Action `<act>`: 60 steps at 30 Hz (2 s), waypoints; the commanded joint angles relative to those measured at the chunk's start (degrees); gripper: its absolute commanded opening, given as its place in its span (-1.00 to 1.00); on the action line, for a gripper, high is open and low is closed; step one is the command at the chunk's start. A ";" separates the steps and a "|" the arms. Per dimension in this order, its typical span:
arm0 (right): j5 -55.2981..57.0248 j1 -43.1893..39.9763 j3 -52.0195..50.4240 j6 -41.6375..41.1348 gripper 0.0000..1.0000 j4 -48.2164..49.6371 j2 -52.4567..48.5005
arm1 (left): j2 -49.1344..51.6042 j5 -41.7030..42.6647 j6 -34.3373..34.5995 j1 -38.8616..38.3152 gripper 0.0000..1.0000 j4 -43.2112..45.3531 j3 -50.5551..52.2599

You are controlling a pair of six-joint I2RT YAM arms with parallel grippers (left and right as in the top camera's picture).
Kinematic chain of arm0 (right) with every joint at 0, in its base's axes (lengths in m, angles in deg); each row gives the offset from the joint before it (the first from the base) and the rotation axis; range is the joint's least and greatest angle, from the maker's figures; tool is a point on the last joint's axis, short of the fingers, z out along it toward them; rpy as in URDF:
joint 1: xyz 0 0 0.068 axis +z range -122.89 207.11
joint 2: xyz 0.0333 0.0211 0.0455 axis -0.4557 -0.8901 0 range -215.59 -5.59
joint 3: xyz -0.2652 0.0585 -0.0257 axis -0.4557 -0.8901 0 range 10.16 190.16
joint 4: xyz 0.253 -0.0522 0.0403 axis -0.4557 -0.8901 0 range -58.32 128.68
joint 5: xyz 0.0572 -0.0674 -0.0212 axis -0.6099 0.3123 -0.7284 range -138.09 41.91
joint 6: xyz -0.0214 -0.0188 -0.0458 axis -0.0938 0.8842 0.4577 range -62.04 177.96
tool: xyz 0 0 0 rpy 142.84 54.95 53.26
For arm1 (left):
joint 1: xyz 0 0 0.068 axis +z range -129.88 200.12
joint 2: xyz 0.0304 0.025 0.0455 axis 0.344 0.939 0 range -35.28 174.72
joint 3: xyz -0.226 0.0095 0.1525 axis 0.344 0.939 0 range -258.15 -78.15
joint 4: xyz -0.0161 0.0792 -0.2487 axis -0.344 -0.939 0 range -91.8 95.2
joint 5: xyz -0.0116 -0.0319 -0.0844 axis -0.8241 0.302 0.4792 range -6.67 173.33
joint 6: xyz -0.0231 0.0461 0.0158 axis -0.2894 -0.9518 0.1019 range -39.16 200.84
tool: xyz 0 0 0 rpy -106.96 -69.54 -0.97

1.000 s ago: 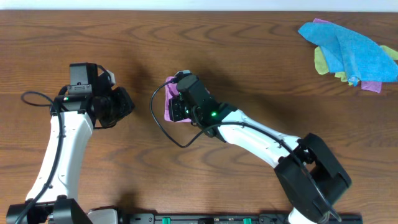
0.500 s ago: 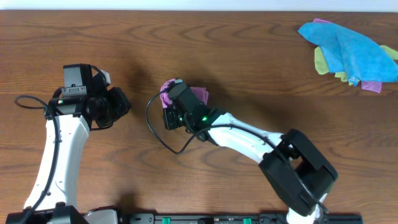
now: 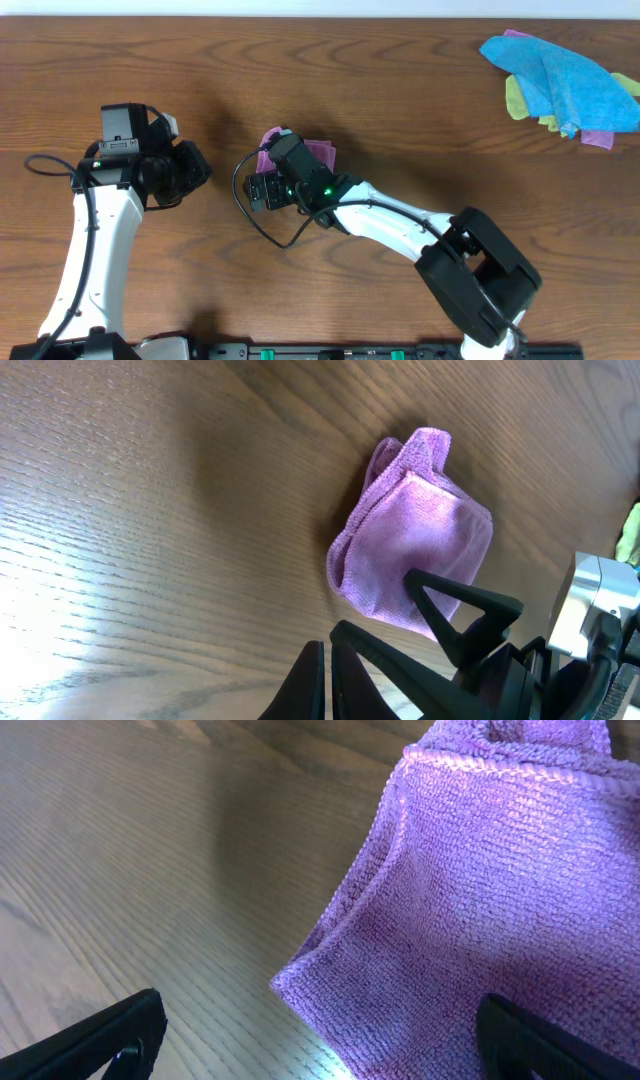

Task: Fold the cloth
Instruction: 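Open the right gripper and retract it to the lower right, then move the left gripper to the folded square and pinch its edge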

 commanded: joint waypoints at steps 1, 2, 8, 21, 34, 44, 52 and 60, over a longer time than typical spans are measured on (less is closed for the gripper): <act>-0.20 0.13 1.31 -0.04 0.99 0.15 2.60 | -0.76 0.28 -0.94 0.31 -0.88 -0.15 -1.29; -0.20 -0.09 1.42 -0.04 0.98 0.11 3.65 | -0.76 0.35 -0.92 0.31 -0.88 -0.15 -1.31; 0.76 -3.02 1.42 -0.07 0.96 -3.10 10.62 | -0.76 2.73 -0.28 0.31 -0.88 -0.28 -1.51; 11.04 -12.39 1.42 1.07 -0.35 -28.76 27.56 | -0.76 6.32 1.31 0.31 -0.88 -0.31 -2.23; 21.77 -14.49 -1.29 1.77 -0.97 -54.18 48.24 | -0.74 6.67 2.34 0.28 -0.88 -0.31 -2.23; 25.75 -14.49 -13.33 -8.92 -0.97 -65.75 70.99 | -0.74 6.62 3.15 0.17 -0.88 0.31 -1.66; 29.73 -14.49 -18.23 -16.39 -0.92 -70.34 84.02 | -0.66 8.85 7.96 0.13 -0.88 5.38 4.17; 38.49 -14.49 -21.05 -23.93 -0.02 -70.18 84.72 | -0.66 12.57 10.47 -1.81 -0.88 16.74 11.34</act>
